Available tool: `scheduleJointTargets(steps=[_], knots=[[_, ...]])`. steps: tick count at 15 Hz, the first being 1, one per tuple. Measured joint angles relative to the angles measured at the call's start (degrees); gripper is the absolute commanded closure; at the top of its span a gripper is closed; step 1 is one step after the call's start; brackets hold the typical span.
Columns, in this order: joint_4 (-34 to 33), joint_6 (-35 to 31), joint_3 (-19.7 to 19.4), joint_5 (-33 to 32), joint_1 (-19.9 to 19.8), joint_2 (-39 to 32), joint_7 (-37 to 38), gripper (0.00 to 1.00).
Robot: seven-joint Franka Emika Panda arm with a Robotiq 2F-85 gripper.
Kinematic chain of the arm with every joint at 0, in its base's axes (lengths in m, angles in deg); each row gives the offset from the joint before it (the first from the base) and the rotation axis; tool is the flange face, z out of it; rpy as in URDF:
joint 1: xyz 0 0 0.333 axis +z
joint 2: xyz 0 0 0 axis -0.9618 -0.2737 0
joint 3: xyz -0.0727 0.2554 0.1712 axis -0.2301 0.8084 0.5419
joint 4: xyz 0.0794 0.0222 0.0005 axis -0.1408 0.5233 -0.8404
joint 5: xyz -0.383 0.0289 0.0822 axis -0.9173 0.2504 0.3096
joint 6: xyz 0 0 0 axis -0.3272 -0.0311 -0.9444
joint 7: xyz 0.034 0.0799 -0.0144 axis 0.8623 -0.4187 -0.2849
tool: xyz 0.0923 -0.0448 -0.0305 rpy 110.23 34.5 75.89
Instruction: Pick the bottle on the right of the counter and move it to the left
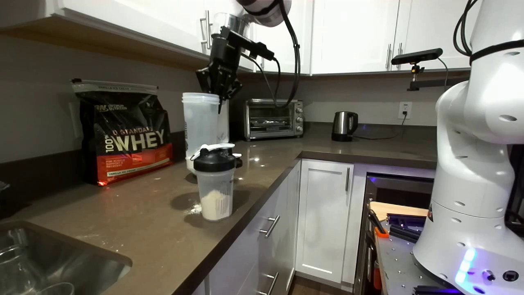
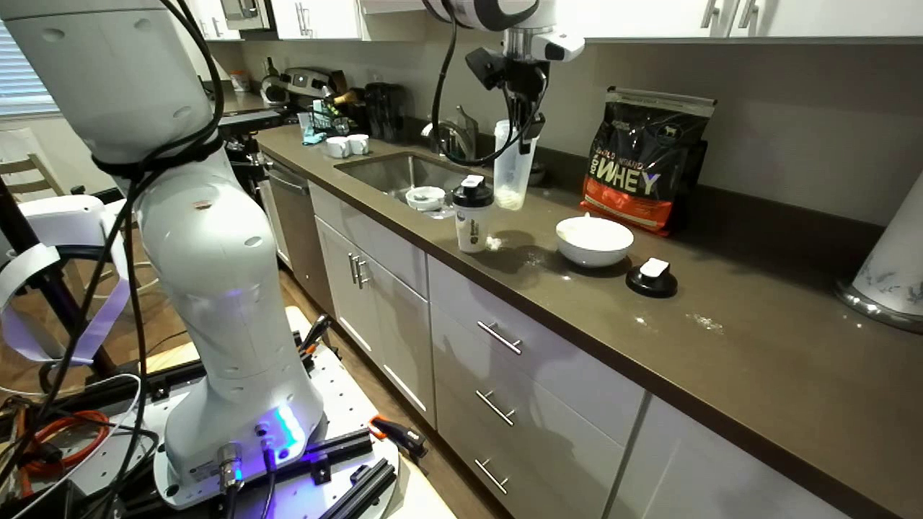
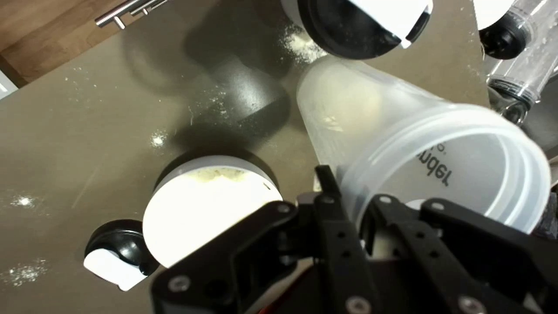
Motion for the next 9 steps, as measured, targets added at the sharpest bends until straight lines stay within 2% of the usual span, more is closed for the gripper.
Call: scheduleJointTargets(steps=[9], knots=[[4.8, -7.0, 1.9, -4.1, 0.8, -1.5, -0.6, 0.98]])
